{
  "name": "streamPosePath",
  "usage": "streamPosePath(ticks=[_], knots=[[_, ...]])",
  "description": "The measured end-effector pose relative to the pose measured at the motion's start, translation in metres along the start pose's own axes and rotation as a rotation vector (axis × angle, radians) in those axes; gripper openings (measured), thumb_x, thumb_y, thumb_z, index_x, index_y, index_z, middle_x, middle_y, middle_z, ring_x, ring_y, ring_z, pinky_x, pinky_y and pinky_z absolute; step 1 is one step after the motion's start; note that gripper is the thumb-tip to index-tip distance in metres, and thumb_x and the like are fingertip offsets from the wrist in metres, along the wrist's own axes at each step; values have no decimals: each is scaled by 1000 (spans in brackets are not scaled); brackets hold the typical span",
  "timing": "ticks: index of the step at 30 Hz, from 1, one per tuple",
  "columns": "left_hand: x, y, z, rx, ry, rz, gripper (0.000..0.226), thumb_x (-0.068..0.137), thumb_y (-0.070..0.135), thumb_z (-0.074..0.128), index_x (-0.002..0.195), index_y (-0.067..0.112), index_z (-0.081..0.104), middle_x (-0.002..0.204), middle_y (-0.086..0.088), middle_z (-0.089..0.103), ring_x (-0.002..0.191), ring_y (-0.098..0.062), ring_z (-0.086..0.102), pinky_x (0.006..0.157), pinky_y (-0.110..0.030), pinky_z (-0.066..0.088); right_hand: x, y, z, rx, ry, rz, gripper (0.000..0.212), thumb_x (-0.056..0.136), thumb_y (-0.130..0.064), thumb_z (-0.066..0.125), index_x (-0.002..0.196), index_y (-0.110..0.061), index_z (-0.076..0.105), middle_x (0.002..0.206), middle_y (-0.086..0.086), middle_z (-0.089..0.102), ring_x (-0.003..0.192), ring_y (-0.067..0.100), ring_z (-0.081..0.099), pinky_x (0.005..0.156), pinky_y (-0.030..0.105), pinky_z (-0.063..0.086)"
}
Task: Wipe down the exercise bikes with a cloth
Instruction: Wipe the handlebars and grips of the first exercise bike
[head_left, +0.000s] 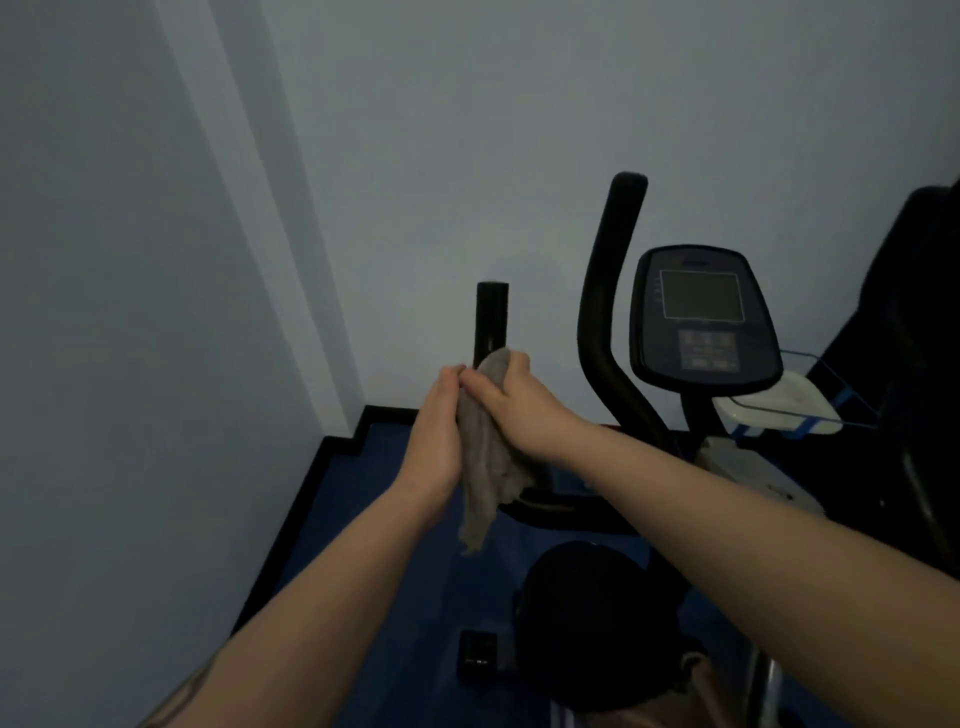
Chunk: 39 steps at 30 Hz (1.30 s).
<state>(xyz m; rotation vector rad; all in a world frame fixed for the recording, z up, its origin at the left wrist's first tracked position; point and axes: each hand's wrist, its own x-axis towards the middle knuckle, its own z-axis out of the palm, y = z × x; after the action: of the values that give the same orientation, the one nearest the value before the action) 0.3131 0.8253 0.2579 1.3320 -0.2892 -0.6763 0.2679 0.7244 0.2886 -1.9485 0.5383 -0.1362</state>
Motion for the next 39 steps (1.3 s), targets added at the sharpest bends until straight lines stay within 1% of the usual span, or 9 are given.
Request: streamPosePath(ticks=[7,14,16,19,25,29,32,35,39], knots=[[3,-2,17,58,77,-55,51,97,60,34,126,25,56,115,-5,64,104,-20,61,83,-30,50,-55,20,-18,-505,-400,-13,53,96,-53,45,129,-11,38,113,5,57,99,17,56,82,30,47],[4,-17,33,292,210,268,40,101,54,30,112,24,55,98,8,64,90,-7,64,65,-19,41,-77,23,-55,-1157,-530,-91,44,99,-54,31,131,-23,37,97,-1,55,75,12,48,63,30,32],[5,-18,33,304,221,289,38,101,53,31,110,26,56,99,9,65,86,-4,64,65,-17,43,-70,23,-42,-999,-517,-99,51,100,-55,23,134,-21,39,94,-5,55,79,10,52,68,27,36],[9,-15,28,216,140,229,27,102,48,33,106,31,54,101,0,68,86,-15,68,72,-31,53,-56,18,-28,-593,-567,-4,59,100,-54,23,145,-19,38,138,3,50,124,15,47,106,28,31],[13,-16,20,288,50,263,26,102,50,29,108,34,49,99,0,71,80,-15,70,72,-36,53,-66,36,-41,-796,-527,-53,49,93,-65,36,127,-30,38,91,-15,49,78,4,48,64,25,33],[13,-18,20,301,70,273,29,102,51,30,111,33,51,99,3,69,83,-14,68,78,-36,53,-60,26,-39,-648,-568,16,41,96,-60,34,120,-29,48,109,-13,55,99,10,55,84,26,38],[8,-15,21,328,86,278,30,102,50,30,112,32,52,104,5,65,91,-14,65,78,-31,50,-63,23,-28,-619,-424,-70,37,100,-53,28,85,-29,52,84,-8,56,75,3,51,77,28,37],[4,-13,22,529,137,369,44,104,43,29,141,22,40,131,-1,53,117,-17,52,93,-27,40,-76,26,-29,-611,-68,-164,41,99,-51,38,89,-18,61,82,2,63,75,13,58,69,34,45],[-11,-5,25,1061,178,832,45,96,7,48,140,9,45,143,-11,45,133,-29,37,114,-40,25,-104,10,-65,-301,252,-208,33,97,-46,47,73,-26,56,70,-8,58,65,0,55,61,23,39]])
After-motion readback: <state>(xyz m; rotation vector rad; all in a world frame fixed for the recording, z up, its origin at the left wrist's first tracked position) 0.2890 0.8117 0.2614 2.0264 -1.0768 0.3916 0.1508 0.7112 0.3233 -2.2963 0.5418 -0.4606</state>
